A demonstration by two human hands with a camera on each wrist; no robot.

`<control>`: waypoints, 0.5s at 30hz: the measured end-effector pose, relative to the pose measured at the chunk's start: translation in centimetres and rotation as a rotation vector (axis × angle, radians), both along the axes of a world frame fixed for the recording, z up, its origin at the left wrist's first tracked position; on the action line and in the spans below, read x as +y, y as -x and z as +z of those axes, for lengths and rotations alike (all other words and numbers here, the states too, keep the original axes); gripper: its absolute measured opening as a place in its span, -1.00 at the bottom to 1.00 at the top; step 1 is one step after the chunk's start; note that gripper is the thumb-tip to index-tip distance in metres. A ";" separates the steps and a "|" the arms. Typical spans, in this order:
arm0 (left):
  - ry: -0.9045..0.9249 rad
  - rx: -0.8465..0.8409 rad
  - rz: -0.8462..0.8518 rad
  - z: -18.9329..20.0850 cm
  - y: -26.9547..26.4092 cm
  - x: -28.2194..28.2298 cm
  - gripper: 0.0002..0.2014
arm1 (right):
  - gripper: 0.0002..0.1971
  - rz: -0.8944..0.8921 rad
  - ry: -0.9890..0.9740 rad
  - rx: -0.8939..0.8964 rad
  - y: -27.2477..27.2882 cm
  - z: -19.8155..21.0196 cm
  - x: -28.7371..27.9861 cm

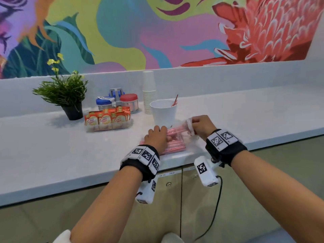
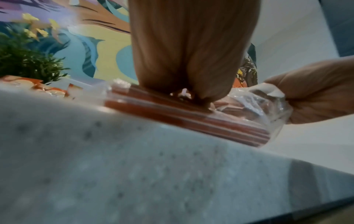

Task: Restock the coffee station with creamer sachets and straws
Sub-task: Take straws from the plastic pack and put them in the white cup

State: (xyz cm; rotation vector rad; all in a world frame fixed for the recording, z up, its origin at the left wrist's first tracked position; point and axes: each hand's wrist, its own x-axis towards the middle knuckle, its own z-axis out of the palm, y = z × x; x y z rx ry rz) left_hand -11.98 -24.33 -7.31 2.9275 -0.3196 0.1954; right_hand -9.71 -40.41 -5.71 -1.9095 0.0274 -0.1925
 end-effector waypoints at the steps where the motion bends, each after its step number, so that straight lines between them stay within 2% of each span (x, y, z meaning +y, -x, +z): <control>1: 0.015 0.001 0.003 -0.1 0.0 0.0 -0.70 | -0.64 -0.010 -0.050 -0.015 0.1 0.1 -0.3; 6: 0.077 -0.019 0.041 -0.4 -0.2 -0.1 -0.69 | -0.82 -0.045 -0.313 -0.002 -0.3 -0.6 -0.2; 8: 0.097 -0.033 0.067 -0.5 -0.4 -0.1 -0.71 | -0.90 0.055 -0.442 0.067 -0.6 -1.1 0.5; 10: 0.120 -0.030 0.085 -0.5 -0.6 -0.1 -0.71 | -0.80 0.149 -0.584 0.117 -0.6 -1.3 1.2; 12: 0.148 -0.016 0.084 -0.5 -0.8 0.0 -0.70 | -0.84 0.178 -0.629 0.123 -0.8 -1.1 1.6; 14: 0.176 0.008 0.071 -0.3 -0.9 0.2 -0.66 | -0.79 0.172 -0.646 0.113 -1.2 -0.6 1.7; 15: 0.186 0.018 0.066 -0.3 -1.0 0.4 -0.63 | -0.83 0.118 -0.650 0.098 -1.5 -0.3 1.5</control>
